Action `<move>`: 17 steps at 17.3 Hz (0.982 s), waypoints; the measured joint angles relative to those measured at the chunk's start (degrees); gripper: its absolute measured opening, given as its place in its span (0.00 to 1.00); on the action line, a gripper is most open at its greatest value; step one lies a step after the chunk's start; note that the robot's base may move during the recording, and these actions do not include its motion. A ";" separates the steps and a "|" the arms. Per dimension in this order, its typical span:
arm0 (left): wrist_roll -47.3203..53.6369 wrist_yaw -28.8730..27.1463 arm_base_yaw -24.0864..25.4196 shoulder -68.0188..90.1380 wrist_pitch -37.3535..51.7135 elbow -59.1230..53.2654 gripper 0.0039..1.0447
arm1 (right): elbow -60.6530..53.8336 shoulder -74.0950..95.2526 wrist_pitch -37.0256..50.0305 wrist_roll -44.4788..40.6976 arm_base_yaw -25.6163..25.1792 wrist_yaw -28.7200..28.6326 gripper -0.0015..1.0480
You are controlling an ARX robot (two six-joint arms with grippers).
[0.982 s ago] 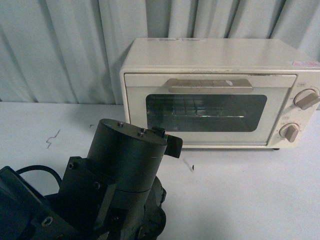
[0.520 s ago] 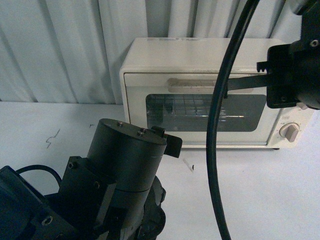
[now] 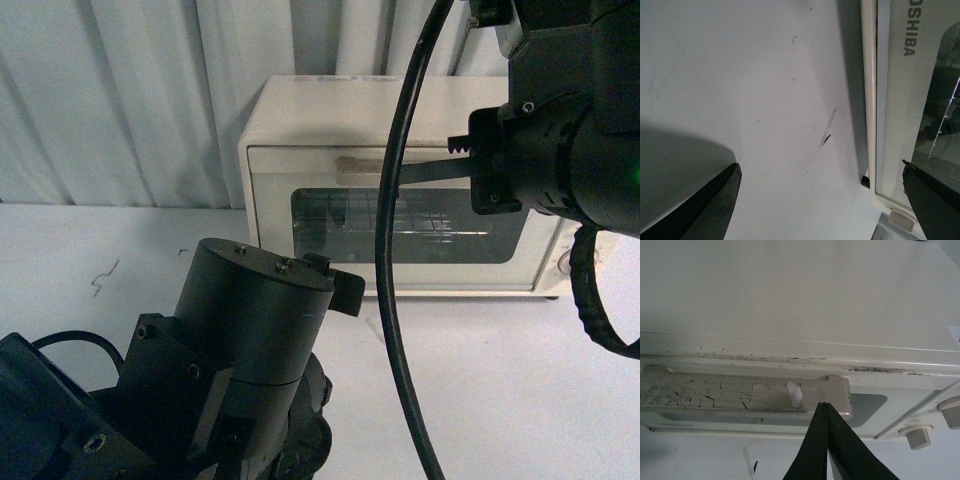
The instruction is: Open oven
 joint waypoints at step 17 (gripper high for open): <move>-0.02 0.00 0.02 0.00 0.00 0.00 0.94 | 3.98 7.69 5.20 4.22 0.66 -0.98 0.02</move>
